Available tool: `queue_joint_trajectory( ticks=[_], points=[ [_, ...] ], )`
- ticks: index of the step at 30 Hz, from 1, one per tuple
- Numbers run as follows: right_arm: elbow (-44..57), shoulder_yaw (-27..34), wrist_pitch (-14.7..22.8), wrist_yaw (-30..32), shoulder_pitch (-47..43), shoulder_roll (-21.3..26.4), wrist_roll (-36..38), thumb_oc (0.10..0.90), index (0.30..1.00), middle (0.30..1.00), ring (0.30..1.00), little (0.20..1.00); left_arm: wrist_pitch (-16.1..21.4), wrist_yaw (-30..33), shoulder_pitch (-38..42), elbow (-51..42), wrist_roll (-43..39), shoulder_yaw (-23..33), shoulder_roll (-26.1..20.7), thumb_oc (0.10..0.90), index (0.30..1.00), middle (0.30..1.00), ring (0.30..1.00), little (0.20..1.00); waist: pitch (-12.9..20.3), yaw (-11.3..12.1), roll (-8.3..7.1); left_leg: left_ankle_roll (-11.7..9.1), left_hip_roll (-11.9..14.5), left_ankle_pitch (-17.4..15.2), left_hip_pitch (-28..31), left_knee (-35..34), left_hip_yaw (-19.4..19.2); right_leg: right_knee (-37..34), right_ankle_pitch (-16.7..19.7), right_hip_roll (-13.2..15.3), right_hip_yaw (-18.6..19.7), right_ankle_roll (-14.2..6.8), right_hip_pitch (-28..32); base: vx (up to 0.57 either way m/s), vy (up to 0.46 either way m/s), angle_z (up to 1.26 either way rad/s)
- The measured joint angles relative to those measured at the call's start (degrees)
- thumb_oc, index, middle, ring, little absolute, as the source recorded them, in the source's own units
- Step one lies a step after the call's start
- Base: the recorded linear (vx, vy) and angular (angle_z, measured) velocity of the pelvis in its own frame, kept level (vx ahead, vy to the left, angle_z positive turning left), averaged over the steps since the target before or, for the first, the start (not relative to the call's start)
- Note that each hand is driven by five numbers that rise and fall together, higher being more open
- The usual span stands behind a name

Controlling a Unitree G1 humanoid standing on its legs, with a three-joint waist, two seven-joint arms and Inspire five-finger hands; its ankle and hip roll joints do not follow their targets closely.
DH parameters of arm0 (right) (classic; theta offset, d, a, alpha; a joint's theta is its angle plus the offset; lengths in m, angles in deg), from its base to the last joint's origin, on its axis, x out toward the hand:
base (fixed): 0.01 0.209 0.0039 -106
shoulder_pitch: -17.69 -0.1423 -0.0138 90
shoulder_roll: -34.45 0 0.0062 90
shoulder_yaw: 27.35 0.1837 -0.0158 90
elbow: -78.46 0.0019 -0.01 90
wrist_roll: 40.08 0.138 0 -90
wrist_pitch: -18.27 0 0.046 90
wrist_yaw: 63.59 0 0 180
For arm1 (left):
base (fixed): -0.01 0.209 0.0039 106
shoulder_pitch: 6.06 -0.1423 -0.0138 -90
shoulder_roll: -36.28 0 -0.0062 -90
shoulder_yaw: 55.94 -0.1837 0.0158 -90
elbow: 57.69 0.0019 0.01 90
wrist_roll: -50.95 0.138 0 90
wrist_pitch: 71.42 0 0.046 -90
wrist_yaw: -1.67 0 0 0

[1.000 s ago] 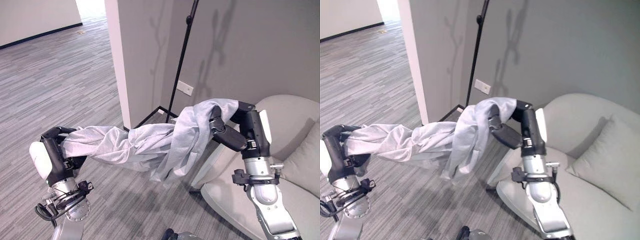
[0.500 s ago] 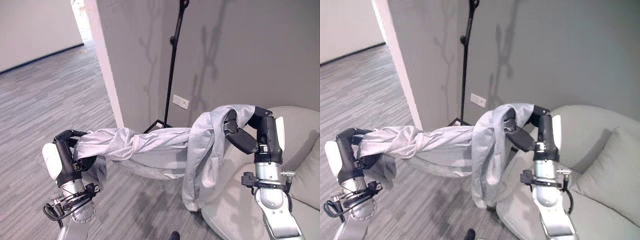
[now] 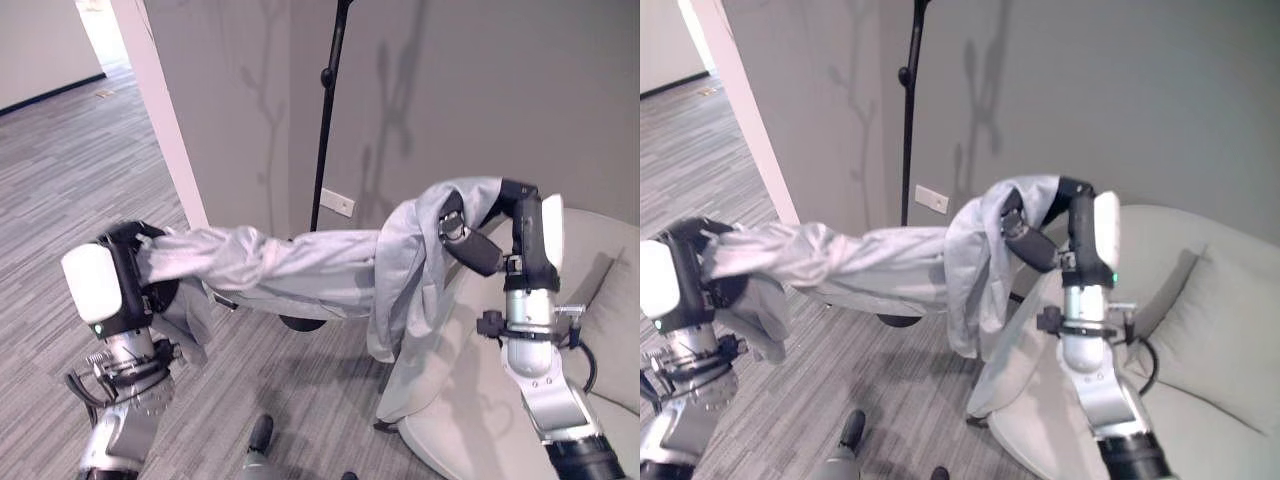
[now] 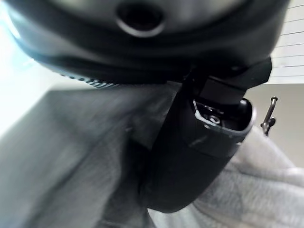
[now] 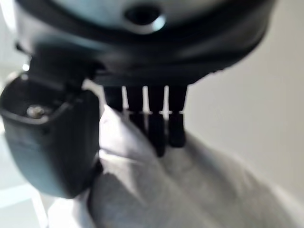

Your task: Hang the clothes on the sofa on the clothes rack.

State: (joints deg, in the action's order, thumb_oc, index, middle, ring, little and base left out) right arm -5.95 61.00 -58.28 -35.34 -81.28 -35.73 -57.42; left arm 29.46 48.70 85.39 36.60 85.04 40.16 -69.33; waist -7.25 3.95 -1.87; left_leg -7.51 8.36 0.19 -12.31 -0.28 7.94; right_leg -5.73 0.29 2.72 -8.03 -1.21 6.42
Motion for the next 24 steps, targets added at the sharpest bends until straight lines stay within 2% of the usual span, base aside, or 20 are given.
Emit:
queue_joint_trajectory(
  ticks=[1, 2, 3, 4, 5, 6, 7, 8, 9, 10, 11, 12, 14, 16, 18, 20, 21, 22, 23, 24],
  points=[
    [0.5, 0.0, 0.0, 0.9, 0.0, 0.1, -2.3, 0.400, 0.300, 0.300, 0.300, 0.300, -0.4, 0.8, 0.7, -0.3, 0.6, 1.3, -1.7, 0.400, 0.300, 0.300, 0.300, 0.300, 0.3, 0.4, -1.15, 0.3, -2.0, 0.3, 0.2, 1.7, -2.2, 0.1, -1.6, 2.1, 1.7, -0.9, 0.1, 0.27, 0.351, -0.65],
    [2.4, 0.1, -0.1, 2.7, -0.7, 0.1, -4.8, 0.400, 0.300, 0.300, 0.300, 0.300, -1.7, 2.7, 3.1, -0.4, 1.0, 3.2, -3.6, 0.400, 0.300, 0.300, 0.300, 0.300, 0.9, 1.0, -2.22, 1.9, -4.4, 2.8, 1.5, 2.2, -3.0, 3.0, -3.8, 4.1, 2.0, -3.0, 0.2, 0.22, 0.260, -0.59],
    [2.4, 0.1, -0.1, 3.7, -1.3, 0.0, -6.7, 0.400, 0.300, 0.300, 0.300, 0.300, -2.8, 3.3, 5.1, -0.3, 0.8, 3.3, -5.0, 0.400, 0.300, 0.300, 0.300, 0.300, 0.7, 1.0, -2.94, 3.4, -5.8, 3.2, 2.4, 2.9, -3.8, 5.2, -4.4, 4.5, 2.0, -3.9, 1.0, 0.38, 0.554, -0.67],
    [1.0, 0.1, -1.1, 5.7, -4.3, 0.2, -10.2, 0.400, 0.300, 0.300, 0.300, 0.300, -3.2, 4.0, 8.2, -0.6, 0.9, 3.3, -8.1, 0.400, 0.300, 0.300, 0.300, 0.300, 1.6, 2.1, -5.70, 6.5, -8.8, 5.1, 4.4, 3.8, -7.6, 8.4, -5.9, 6.5, 0.3, -5.1, 1.8, 0.23, 0.426, -0.42],
    [-0.2, 0.1, -2.1, 7.3, -6.9, 0.3, -12.1, 0.400, 0.300, 0.300, 0.300, 0.300, -3.5, 4.8, 11.1, -0.4, 0.8, 3.0, -9.4, 0.400, 0.300, 0.300, 0.300, 0.300, 1.7, 2.0, -6.92, 8.2, -10.5, 4.3, 3.8, 6.1, -9.0, 7.9, -7.2, 8.6, 0.5, -5.7, 3.1, 0.22, 0.431, -0.36],
    [-1.1, 0.2, -2.9, 8.4, -8.3, 0.2, -13.0, 0.400, 0.300, 0.300, 0.300, 0.300, -3.7, 5.0, 13.3, -0.2, 0.7, 2.6, -9.5, 0.400, 0.300, 0.300, 0.300, 0.300, 1.9, 1.9, -7.33, 9.3, -11.3, 3.5, 4.1, 6.3, -9.2, 9.0, -6.6, 9.6, 0.4, -6.5, 3.2, 0.12, 0.346, -0.12],
    [-2.2, 0.7, -5.3, 10.6, -10.6, 0.2, -14.0, 0.400, 0.300, 0.300, 0.300, 0.300, -3.6, 5.3, 17.0, -0.4, 0.7, 0.8, -10.1, 0.400, 0.300, 0.300, 0.300, 0.300, 2.0, 1.3, -6.26, 10.2, -11.3, 4.4, 6.4, 3.6, -9.5, 15.5, -6.1, 9.6, 0.5, -8.3, 0.4, 0.10, 0.450, -0.19],
    [-4.0, 1.6, -6.9, 11.6, -11.8, 0.0, -15.3, 0.400, 0.300, 0.300, 0.300, 0.300, -3.7, 5.7, 19.1, 0.3, -0.1, -2.0, -10.2, 0.400, 0.300, 0.300, 0.300, 0.300, 1.9, 0.8, -5.36, 12.1, -11.2, 4.1, 7.8, 3.3, -10.6, 25.8, -6.0, 10.2, 0.5, -10.3, -3.6, 0.12, 0.534, -0.16],
    [-5.0, 1.7, -7.5, 12.3, -12.1, 0.3, -15.7, 0.400, 0.300, 0.300, 0.300, 0.300, -3.7, 5.6, 19.5, 0.3, -0.3, -2.9, -10.1, 0.400, 0.300, 0.300, 0.300, 0.300, 1.8, 0.2, -5.19, 13.5, -11.5, 3.6, 8.3, 3.0, -10.6, 29.1, -4.9, 10.0, 0.9, -10.7, -5.0, 0.09, 0.408, -0.16],
    [-5.6, 1.6, -8.7, 12.3, -12.7, 1.0, -16.1, 0.400, 0.300, 0.300, 0.300, 0.300, -3.7, 5.6, 19.9, 0.4, -0.3, -4.0, -10.1, 0.400, 0.300, 0.300, 0.300, 0.300, 1.5, 0.0, -4.65, 13.7, -11.8, 3.4, 9.1, 2.9, -10.8, 33.2, -3.2, 10.8, 1.0, -11.9, -6.7, 0.09, 0.284, -0.01],
    [-6.2, 1.6, -9.7, 12.9, -13.3, 1.7, -16.2, 0.400, 0.300, 0.300, 0.300, 0.300, -3.7, 5.6, 20.1, 0.6, -0.3, -5.3, -10.2, 0.400, 0.300, 0.300, 0.300, 0.300, 1.0, -0.8, -3.68, 14.2, -11.9, 3.4, 10.4, 2.7, -11.0, 38.0, -0.5, 11.2, 2.2, -13.3, -8.5, 0.12, 0.258, -0.03],
    [-7.4, 1.7, -10.4, 13.5, -14.0, 2.0, -16.2, 0.400, 0.300, 0.300, 0.300, 0.300, -3.7, 5.5, 20.0, 0.6, -0.3, -6.5, -10.1, 0.400, 0.300, 0.300, 0.300, 0.300, 0.5, -1.7, -2.80, 15.0, -12.1, 3.1, 12.5, 1.8, -11.2, 43.2, 0.1, 11.7, 2.0, -14.4, -10.3, 0.12, 0.213, -0.08],
    [-7.6, 1.7, -11.5, 13.9, -14.3, 2.0, -16.2, 0.400, 0.300, 0.300, 0.300, 0.300, -3.6, 5.4, 20.0, 0.5, -0.2, -6.8, -10.0, 0.400, 0.300, 0.300, 0.300, 0.300, -0.2, -1.9, -1.79, 16.1, -12.5, 2.3, 15.8, 0.7, -12.1, 49.8, -1.9, 11.7, 0.2, -13.5, -13.5, 0.11, 0.096, -0.26],
    [-7.5, 1.9, -11.6, 15.2, -14.3, 2.2, -16.2, 0.400, 0.300, 0.300, 0.300, 0.300, -3.6, 5.4, 20.0, 0.3, -0.1, -6.8, -9.8, 0.400, 0.300, 0.300, 0.300, 0.300, -0.3, -3.1, -1.11, 16.0, -13.5, 2.3, 18.6, -1.7, -12.2, 47.7, -5.1, 11.5, -4.4, -11.1, -14.6, 0.08, -0.057, -0.07],
    [-7.9, 2.0, -11.8, 16.2, -14.7, 4.3, -16.1, 0.400, 0.300, 0.300, 0.300, 0.300, -3.2, 5.2, 20.1, -0.2, -0.1, -6.7, -9.1, 0.400, 0.300, 0.300, 0.300, 0.300, -0.1, -3.5, -1.02, 15.5, -14.6, 2.0, 19.0, -2.3, -12.6, 34.4, -6.2, 11.5, -6.4, -8.6, -15.2, 0.09, -0.170, 0.01],
    [-10.7, 1.6, -11.6, 16.1, -15.9, 6.8, -16.1, 0.400, 0.300, 0.300, 0.300, 0.300, -2.7, 4.7, 20.2, 0.0, -0.1, -6.8, -9.1, 0.400, 0.300, 0.300, 0.300, 0.300, -0.1, -3.4, -1.03, 14.8, -14.6, 1.5, 18.6, -2.4, -12.7, 21.9, -5.1, 11.8, -5.8, -7.9, -15.2, 0.20, -0.178, -0.03],
    [-13.4, 1.5, -11.6, 16.0, -16.0, 8.1, -16.0, 0.400, 0.300, 0.300, 0.300, 0.300, -1.8, 4.6, 20.9, 2.8, 0.0, -6.7, -9.2, 0.400, 0.300, 0.300, 0.300, 0.300, 0.4, -3.3, -1.51, 13.5, -14.7, 0.7, 18.4, -2.8, -12.0, 9.5, -0.3, 12.1, -4.3, -9.6, -14.2, 0.25, -0.173, 0.09],
    [-14.9, 1.5, -11.8, 15.8, -16.0, 8.3, -15.9, 0.400, 0.300, 0.300, 0.300, 0.300, -2.3, 4.5, 21.8, 5.7, -0.3, -6.3, -9.3, 0.400, 0.300, 0.300, 0.300, 0.300, 0.8, -3.3, -1.98, 13.7, -14.9, 0.7, 18.4, -3.1, -11.9, 3.1, 3.2, 12.3, -3.8, -9.7, -13.2, 0.22, -0.140, 0.14],
    [-15.7, 1.4, -11.6, 15.6, -15.7, 8.3, -15.7, 0.400, 0.300, 0.300, 0.300, 0.300, -2.9, 4.7, 22.1, 7.9, -0.4, -6.1, -9.3, 0.400, 0.300, 0.300, 0.300, 0.300, 1.0, -3.4, -2.25, 13.5, -15.0, 0.5, 18.7, -3.0, -11.6, 0.5, 5.2, 12.3, -3.6, -8.7, -13.0, 0.36, -0.217, 0.36],
    [-18.2, -1.5, -11.2, 15.0, -16.0, 9.9, -15.0, 0.400, 0.300, 0.300, 0.300, 0.300, -2.4, 4.2, 25.5, 17.2, 0.1, -9.1, -11.8, 0.400, 0.300, 0.300, 0.300, 0.300, 1.6, -4.0, -3.10, 12.4, -14.7, -0.3, 20.3, -3.1, -10.4, 0.4, 8.2, 10.6, -1.3, -8.2, -10.6, 0.29, -0.167, 0.23]
  ],
)
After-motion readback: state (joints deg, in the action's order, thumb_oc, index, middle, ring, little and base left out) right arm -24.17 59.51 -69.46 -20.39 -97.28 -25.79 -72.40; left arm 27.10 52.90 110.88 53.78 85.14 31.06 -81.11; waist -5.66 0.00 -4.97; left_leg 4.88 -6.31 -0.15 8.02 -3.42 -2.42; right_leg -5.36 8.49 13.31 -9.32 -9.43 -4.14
